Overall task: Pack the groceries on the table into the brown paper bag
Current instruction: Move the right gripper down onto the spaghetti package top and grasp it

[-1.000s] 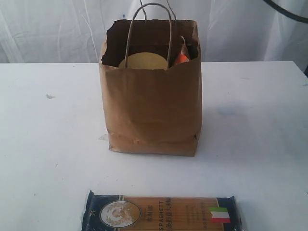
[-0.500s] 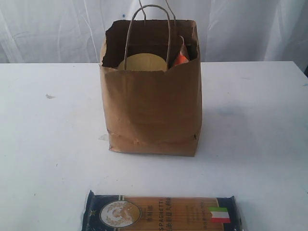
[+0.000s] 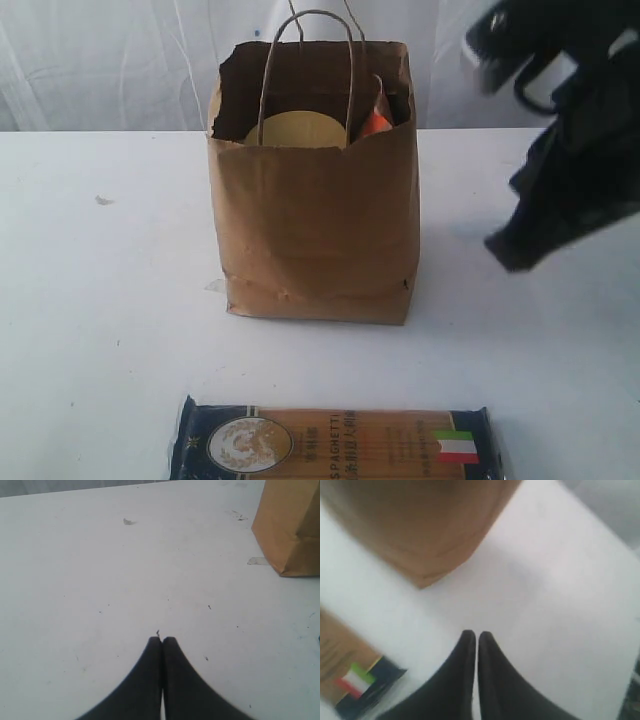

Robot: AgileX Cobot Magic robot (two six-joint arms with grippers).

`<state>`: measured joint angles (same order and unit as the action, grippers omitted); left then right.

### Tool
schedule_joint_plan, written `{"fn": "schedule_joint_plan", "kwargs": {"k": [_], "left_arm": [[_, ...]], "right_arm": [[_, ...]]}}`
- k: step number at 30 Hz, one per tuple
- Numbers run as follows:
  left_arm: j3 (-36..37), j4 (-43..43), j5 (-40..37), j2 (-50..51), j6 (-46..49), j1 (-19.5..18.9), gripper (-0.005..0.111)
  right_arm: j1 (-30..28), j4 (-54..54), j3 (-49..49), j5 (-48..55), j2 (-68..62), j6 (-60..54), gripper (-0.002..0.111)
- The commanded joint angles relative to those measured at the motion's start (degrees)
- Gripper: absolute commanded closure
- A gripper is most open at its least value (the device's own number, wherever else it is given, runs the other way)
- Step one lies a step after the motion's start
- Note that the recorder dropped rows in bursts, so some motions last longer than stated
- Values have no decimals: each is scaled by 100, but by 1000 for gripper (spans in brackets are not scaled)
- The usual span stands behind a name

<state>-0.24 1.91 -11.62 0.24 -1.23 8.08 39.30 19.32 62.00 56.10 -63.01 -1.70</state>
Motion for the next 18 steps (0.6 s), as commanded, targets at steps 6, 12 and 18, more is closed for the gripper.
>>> {"fn": "schedule_joint_plan", "kwargs": {"k": [6,12,18], "left_arm": [[24,-10,-1,-24,-7,-10,107],[24,-10,-1,-24,-7,-10,107],[24,-10,-1,-24,-7,-10,107]], "right_arm": [[13,-3246,-141,246,-76,-2606,43],[469,-3756,-141,76,-1093,-3422,41],[889,-3744,-141,-343,-2007,-3713,41]]}}
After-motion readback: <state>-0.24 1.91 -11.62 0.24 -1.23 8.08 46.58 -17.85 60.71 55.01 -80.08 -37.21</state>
